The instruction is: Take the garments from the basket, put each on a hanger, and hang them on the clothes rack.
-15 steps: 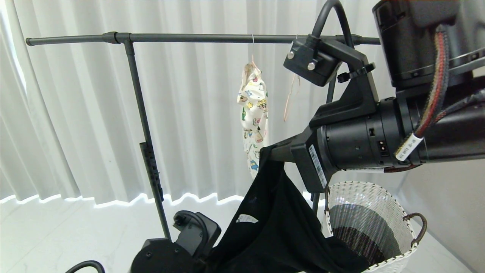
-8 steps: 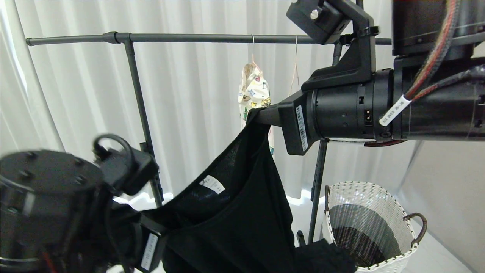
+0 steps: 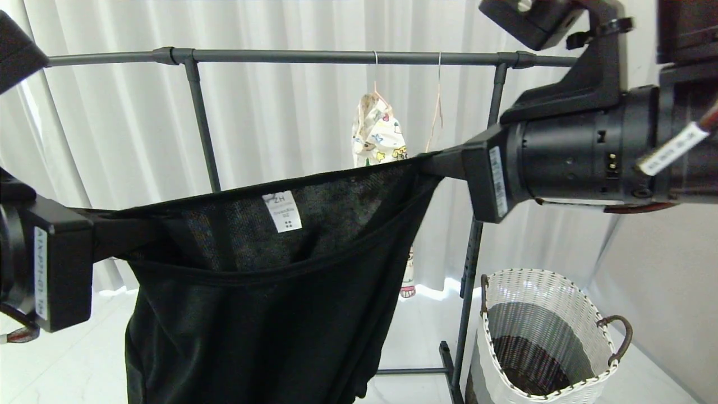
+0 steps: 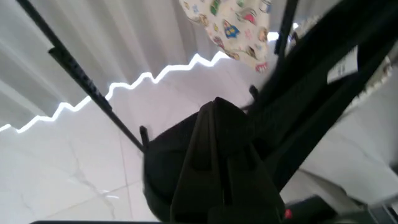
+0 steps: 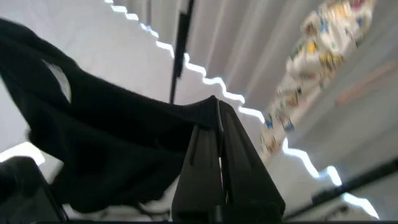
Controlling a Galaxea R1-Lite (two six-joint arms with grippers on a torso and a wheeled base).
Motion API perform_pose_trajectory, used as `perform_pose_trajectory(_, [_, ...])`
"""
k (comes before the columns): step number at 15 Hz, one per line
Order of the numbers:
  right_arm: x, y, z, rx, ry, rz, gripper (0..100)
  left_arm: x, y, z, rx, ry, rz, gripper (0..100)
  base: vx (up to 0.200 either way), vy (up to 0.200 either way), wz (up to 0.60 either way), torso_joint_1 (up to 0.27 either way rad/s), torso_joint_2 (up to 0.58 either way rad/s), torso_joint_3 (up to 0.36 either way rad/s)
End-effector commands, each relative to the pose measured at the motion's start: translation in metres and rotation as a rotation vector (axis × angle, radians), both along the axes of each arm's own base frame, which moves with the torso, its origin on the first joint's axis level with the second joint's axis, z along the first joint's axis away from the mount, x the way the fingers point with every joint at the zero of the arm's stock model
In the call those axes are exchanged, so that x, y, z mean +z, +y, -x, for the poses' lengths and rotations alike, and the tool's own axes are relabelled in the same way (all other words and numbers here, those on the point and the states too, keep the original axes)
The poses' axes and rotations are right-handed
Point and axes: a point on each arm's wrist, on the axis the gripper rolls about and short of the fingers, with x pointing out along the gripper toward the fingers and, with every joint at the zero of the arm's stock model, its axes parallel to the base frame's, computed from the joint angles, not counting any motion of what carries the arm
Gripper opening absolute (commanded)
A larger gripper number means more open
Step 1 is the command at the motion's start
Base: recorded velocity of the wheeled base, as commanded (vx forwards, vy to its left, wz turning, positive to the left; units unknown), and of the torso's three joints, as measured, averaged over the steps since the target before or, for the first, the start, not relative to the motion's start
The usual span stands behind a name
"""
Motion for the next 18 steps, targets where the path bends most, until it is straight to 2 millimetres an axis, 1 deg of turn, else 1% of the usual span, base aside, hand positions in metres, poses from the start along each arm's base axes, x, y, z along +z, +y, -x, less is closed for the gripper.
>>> perform_pose_trajectory(1, [0.009,-0.041,0.021,-0.059,-0.002,0.021,0,0.002,-0.01,0.009,-0.101,-0.016,-0.024,0,0.0,0.0,0.0,0.0,0.0,0.0])
perform_pose_trajectory(3, [0.012,-0.061,0.033,-0.063,-0.016,0.001,0,0.003,-0.017,0.008,-0.148,-0.033,-0.062,0,0.0,0.0,0.0,0.0,0.0,0.0])
perform_pose_trajectory(4, [0.016,-0.065,0.035,-0.064,-0.024,-0.012,0,0.007,-0.022,0.005,-0.149,-0.049,-0.043,0,0.0,0.0,0.0,0.0,0.0,0.0])
perform_pose_trajectory(5, [0.017,-0.067,0.036,-0.065,-0.03,-0.021,0,0.011,-0.027,0.001,-0.148,-0.065,-0.022,0,0.0,0.0,0.0,0.0,0.0,0.0])
perform_pose_trajectory(6, [0.02,-0.068,0.037,-0.064,-0.038,-0.037,0,0.022,-0.039,-0.007,-0.144,-0.113,0.032,0,0.0,0.0,0.0,0.0,0.0,0.0])
perform_pose_trajectory(8, [0.025,-0.068,0.037,-0.063,-0.062,-0.073,0,0.033,-0.047,-0.013,-0.135,-0.179,0.044,0,0.0,0.0,0.0,0.0,0.0,0.0])
perform_pose_trajectory(11, [0.027,-0.073,0.04,-0.062,-0.068,-0.084,0,0.032,-0.046,-0.013,-0.143,-0.199,0.005,0,0.0,0.0,0.0,0.0,0.0,0.0])
perform_pose_trajectory(12, [0.028,-0.081,0.045,-0.059,-0.066,-0.081,0,0.03,-0.047,-0.012,-0.148,-0.195,-0.002,0,0.0,0.0,0.0,0.0,0.0,0.0])
perform_pose_trajectory(13, [0.029,-0.084,0.047,-0.059,-0.063,-0.077,0,0.029,-0.048,-0.011,-0.157,-0.191,-0.006,0,0.0,0.0,0.0,0.0,0.0,0.0])
perform_pose_trajectory(15, [0.03,-0.112,0.065,-0.051,-0.043,-0.045,0,0.017,-0.058,-0.011,-0.187,-0.184,-0.012,0,0.0,0.0,0.0,0.0,0.0,0.0])
perform_pose_trajectory(17, [0.027,-0.133,0.084,0.024,-0.007,-0.007,0,0.012,-0.077,-0.024,-0.17,-0.201,0.0,0,0.0,0.0,0.0,0.0,0.0,0.0])
perform_pose_trajectory(18, [0.027,-0.137,0.088,0.052,0.001,-0.005,0,0.01,-0.085,-0.03,-0.148,-0.209,-0.004,0,0.0,0.0,0.0,0.0,0.0,0.0])
